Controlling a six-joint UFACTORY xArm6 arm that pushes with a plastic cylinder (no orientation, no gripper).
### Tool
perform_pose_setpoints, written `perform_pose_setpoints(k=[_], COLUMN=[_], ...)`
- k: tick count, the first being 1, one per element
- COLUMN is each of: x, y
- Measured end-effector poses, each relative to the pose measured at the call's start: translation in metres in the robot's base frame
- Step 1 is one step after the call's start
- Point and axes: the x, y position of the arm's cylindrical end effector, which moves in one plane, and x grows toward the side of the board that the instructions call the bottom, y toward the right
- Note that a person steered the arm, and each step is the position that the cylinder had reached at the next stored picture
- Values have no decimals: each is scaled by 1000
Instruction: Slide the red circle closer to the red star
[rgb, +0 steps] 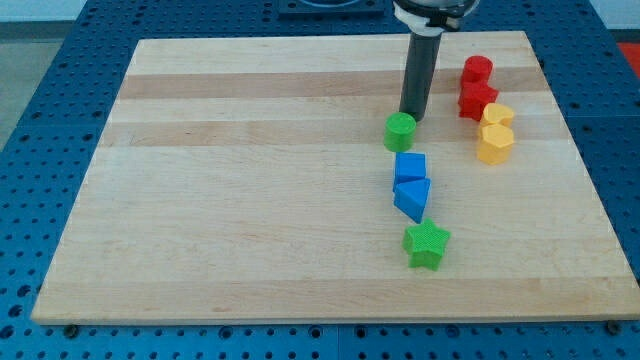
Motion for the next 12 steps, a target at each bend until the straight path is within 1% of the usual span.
perform_pose_setpoints(k=[1, 2, 3, 4, 5, 6, 7, 8, 9, 11, 12], x=[-18, 16, 14, -64, -166, -169, -124, -48, -9, -15, -33], y=[-18, -19, -19, -3, 32, 87, 167, 180, 125, 45, 17])
